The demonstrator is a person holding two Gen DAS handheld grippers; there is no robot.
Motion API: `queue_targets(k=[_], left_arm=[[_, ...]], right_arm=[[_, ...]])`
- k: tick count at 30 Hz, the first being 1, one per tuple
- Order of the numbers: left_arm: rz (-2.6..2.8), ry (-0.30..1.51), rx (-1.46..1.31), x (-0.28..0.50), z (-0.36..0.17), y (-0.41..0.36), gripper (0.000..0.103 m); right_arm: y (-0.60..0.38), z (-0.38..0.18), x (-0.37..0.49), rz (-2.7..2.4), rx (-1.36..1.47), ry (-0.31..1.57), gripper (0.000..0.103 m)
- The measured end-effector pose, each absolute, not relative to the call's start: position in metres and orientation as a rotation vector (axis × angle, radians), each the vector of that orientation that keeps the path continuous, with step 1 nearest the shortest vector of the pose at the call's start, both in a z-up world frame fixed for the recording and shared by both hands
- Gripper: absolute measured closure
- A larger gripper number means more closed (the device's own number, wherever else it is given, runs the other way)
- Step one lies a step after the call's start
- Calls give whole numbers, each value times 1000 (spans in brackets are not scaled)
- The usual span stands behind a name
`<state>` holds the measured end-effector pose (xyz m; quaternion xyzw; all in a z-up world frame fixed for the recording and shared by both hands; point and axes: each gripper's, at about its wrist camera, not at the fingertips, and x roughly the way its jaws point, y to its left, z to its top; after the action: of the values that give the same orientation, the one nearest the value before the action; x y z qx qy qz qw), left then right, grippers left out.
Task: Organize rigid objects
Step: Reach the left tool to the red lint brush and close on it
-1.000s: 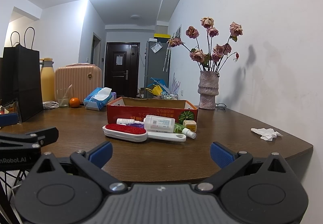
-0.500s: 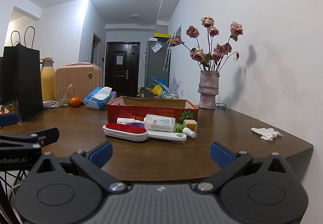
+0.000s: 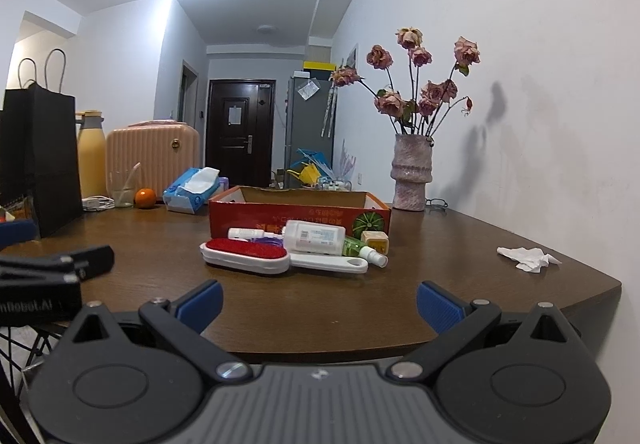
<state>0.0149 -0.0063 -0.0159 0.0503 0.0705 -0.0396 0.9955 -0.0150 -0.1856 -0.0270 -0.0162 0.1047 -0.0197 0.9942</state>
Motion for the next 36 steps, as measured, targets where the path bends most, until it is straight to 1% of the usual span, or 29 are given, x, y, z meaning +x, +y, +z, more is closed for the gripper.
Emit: queue_targets(k=[5, 11, 14, 17, 19, 21, 22, 23, 25, 27, 28, 29, 30, 32, 33, 34, 36], left_arm=[[-66, 180, 96, 48, -14, -6, 0], [-132, 301, 26, 105, -10, 3, 0], [-183, 304, 0, 131, -7, 8, 0], [-182, 265, -55, 158, -7, 13, 0], [-210, 298, -74, 178, -7, 14, 0], [-257, 368, -57, 203, -8, 11, 0], [-279, 420, -50, 219, -9, 10, 0], [-285, 464, -55, 231, -10, 9, 0], [-317, 568, -97, 256, -14, 12, 0], [-346, 613, -147, 275, -19, 14, 0], [-349, 616, -171, 283, -21, 16, 0], [-358, 616, -188, 290, -23, 17, 4], [-363, 621, -197, 295, -24, 18, 8], [-377, 640, -220, 306, -28, 17, 35], [-384, 664, -233, 309, -29, 17, 40], [-391, 692, -250, 313, -33, 16, 42], [-399, 689, -273, 312, -36, 17, 42]], right_arm=[[-200, -33, 12, -85, -11, 208, 0], [-219, -33, 62, -48, -14, 245, 0], [-232, -31, 85, 42, 55, 242, 0], [-249, -26, 113, 173, 155, 322, 0], [-260, -22, 128, 192, 232, 324, 2], [-264, -20, 150, 136, 241, 373, 12], [-267, -20, 163, 121, 235, 395, 30], [-270, -22, 175, 115, 236, 418, 44], [-276, -27, 198, 109, 254, 463, 56], [-280, -34, 217, 109, 261, 505, 61], [-281, -37, 225, 102, 257, 522, 66], [-282, -40, 233, 95, 250, 542, 71], [-284, -44, 237, 88, 254, 556, 72], [-289, -52, 241, 83, 291, 582, 73], [-291, -54, 239, 87, 312, 579, 73], [-293, -55, 240, 86, 328, 578, 73], [-294, -55, 242, 75, 334, 579, 73]])
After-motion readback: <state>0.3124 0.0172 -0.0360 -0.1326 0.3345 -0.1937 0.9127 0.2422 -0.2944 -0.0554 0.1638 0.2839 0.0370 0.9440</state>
